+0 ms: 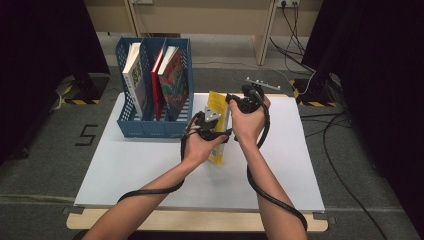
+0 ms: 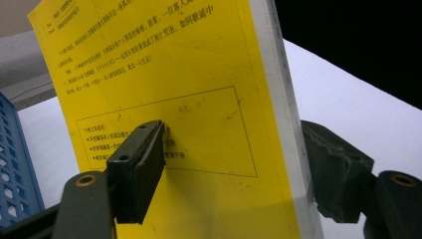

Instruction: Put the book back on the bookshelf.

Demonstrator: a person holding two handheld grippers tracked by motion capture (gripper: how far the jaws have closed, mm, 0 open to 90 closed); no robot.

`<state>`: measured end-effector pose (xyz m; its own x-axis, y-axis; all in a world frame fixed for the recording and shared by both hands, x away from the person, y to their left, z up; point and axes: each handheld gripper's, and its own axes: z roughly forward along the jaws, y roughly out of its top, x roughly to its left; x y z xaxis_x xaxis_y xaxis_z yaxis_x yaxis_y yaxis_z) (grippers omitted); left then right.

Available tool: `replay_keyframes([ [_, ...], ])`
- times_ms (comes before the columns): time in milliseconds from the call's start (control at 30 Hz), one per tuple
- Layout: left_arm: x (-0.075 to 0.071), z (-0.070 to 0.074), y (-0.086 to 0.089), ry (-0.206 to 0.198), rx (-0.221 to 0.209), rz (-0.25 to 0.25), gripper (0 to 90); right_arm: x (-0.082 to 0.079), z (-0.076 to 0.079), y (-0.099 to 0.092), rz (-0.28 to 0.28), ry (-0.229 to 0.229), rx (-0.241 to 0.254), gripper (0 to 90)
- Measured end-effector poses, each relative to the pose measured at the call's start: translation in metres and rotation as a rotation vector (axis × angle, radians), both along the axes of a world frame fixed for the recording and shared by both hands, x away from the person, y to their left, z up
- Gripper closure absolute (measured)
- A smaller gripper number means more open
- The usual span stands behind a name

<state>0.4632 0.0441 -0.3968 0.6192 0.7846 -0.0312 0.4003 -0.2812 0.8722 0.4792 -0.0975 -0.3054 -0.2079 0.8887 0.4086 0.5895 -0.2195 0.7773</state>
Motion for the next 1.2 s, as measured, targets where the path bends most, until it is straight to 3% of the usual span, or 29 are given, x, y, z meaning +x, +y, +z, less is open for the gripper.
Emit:
replay_keyframes([
  [300, -0.001, 0.003, 0.005, 0.004, -0.016, 0.0, 33.6, -0.002, 0.002, -0.001, 0.001, 0.001, 0.017, 77.3],
  [600, 0.002, 0.006, 0.006, 0.0, -0.018, 0.023, 34.4, -0.003, 0.004, 0.005, 0.007, -0.015, 0.004, 77.2],
  [867, 0.007, 0.009, 0.01, -0.034, -0.017, 0.06, 43.5, -0.006, 0.011, 0.008, -0.001, -0.044, 0.016, 77.2],
  [1033, 0.007, 0.007, 0.011, -0.021, -0.017, 0.068, 47.8, -0.008, 0.011, 0.013, 0.006, -0.055, -0.008, 77.2],
  [1200, 0.004, 0.006, 0.012, -0.008, 0.011, 0.075, 51.5, -0.011, 0.009, 0.019, 0.021, -0.062, -0.033, 77.1],
])
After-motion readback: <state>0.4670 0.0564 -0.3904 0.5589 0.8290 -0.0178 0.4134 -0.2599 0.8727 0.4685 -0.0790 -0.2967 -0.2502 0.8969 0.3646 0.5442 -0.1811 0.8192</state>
